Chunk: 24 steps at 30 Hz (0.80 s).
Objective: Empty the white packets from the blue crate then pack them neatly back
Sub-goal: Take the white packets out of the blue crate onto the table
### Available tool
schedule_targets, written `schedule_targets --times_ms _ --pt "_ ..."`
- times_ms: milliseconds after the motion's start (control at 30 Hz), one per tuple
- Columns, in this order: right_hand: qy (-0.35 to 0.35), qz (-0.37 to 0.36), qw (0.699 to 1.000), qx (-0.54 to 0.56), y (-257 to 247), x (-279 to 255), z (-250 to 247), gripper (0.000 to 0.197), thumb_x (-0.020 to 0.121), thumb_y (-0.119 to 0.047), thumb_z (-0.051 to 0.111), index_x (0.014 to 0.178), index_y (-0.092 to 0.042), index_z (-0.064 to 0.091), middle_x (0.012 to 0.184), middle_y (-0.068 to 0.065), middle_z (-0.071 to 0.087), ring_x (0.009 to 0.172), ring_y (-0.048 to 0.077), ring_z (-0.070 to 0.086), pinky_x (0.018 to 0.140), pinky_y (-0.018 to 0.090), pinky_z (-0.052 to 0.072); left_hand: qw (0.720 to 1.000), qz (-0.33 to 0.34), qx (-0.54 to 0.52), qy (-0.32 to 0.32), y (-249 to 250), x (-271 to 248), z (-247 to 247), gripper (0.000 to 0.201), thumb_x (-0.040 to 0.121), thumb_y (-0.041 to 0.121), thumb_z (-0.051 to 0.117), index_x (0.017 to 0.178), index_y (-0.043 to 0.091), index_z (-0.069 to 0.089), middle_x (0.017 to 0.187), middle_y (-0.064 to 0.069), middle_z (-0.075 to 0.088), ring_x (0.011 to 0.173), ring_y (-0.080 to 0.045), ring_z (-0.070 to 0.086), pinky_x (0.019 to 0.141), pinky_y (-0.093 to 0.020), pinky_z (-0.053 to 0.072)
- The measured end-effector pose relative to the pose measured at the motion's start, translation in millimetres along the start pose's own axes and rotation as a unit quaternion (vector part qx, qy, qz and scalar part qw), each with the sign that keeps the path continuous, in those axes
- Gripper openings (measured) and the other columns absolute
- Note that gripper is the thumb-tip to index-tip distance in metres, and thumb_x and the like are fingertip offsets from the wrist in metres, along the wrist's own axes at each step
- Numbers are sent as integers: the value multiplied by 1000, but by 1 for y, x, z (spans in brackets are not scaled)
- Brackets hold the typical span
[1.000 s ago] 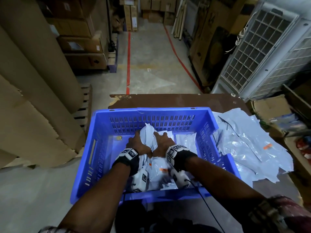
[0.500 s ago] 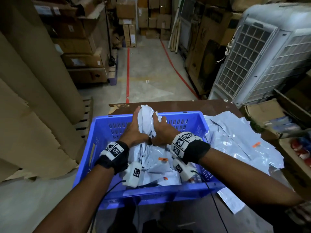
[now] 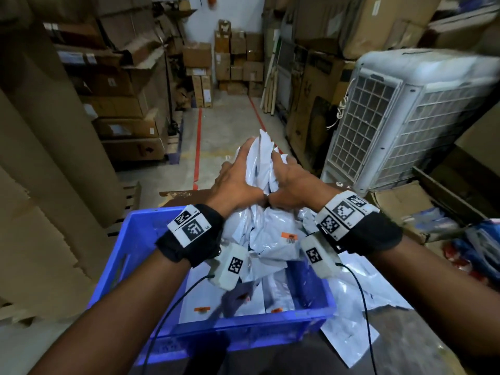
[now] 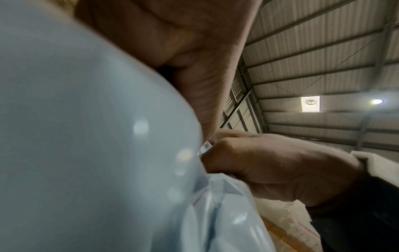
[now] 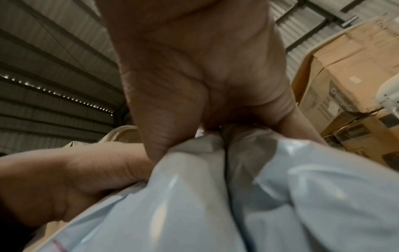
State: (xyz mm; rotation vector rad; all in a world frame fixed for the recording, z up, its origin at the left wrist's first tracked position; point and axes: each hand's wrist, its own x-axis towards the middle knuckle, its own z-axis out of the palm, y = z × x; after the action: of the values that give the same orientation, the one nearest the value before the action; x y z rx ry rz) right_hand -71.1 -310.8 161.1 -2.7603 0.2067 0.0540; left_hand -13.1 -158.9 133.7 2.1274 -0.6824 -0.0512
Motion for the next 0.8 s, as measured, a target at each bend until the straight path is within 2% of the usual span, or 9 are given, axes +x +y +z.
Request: schedule_targets --times_ms 133,233,367,467,600,667,733,800 --pt "28 9 1000 4 37 -11 -37 114 77 -35 77 157 -26 -4 153 19 26 139 35 35 107 35 36 999 48 -6 -10 48 16 21 118 54 31 83 146 56 13 138 5 53 124 -24 54 100 -42 48" --pt "41 14 999 12 65 -21 -60 112 76 -37 78 157 -24 2 146 21 33 133 37 40 103 36 39 998 59 -15 -17 78 26 40 115 57 24 84 145 54 16 130 7 59 113 -19 58 92 -34 50" --pt "37 37 999 9 109 -29 -76 112 73 -43 79 155 -27 4 140 21 37 127 42 45 103 43 44 997 58 -27 -43 105 40 77 119 55 22 85 147 52 16 132 4 58 117 -22 57 95 -38 51" --pt "26 56 998 5 140 -34 -79 115 66 -47 76 154 -29 5 138 17 40 125 40 48 102 47 47 996 50 -35 -60 116 50 111 119 53 24 86 143 57 15 130 4 59 115 -23 58 94 -41 53" --pt "24 71 997 6 191 -28 -69 117 46 -61 66 147 -36 14 128 12 50 117 35 54 96 49 51 993 32 -60 -95 120 62 157 119 52 21 85 143 55 17 129 3 59 116 -23 57 94 -41 53" --pt "18 83 996 25 216 -26 -63 110 47 -59 70 143 -41 19 126 9 53 113 33 57 93 49 52 991 22 -68 -112 119 68 180 118 53 19 85 145 51 18 128 3 59 115 -23 56 94 -40 52" --pt "4 89 995 36 237 -26 -55 105 47 -55 72 139 -39 25 124 8 56 110 33 59 92 47 53 989 4 -75 -128 114 73 202 118 53 16 86 145 49 19 125 4 59 112 -22 56 92 -39 53" --pt "-5 98 995 36 256 -24 -45 107 44 -59 72 138 -38 26 125 6 56 114 30 57 96 47 51 984 -12 -102 -145 107 76 224 121 51 12 87 146 43 20 128 4 55 116 -21 54 94 -40 52"
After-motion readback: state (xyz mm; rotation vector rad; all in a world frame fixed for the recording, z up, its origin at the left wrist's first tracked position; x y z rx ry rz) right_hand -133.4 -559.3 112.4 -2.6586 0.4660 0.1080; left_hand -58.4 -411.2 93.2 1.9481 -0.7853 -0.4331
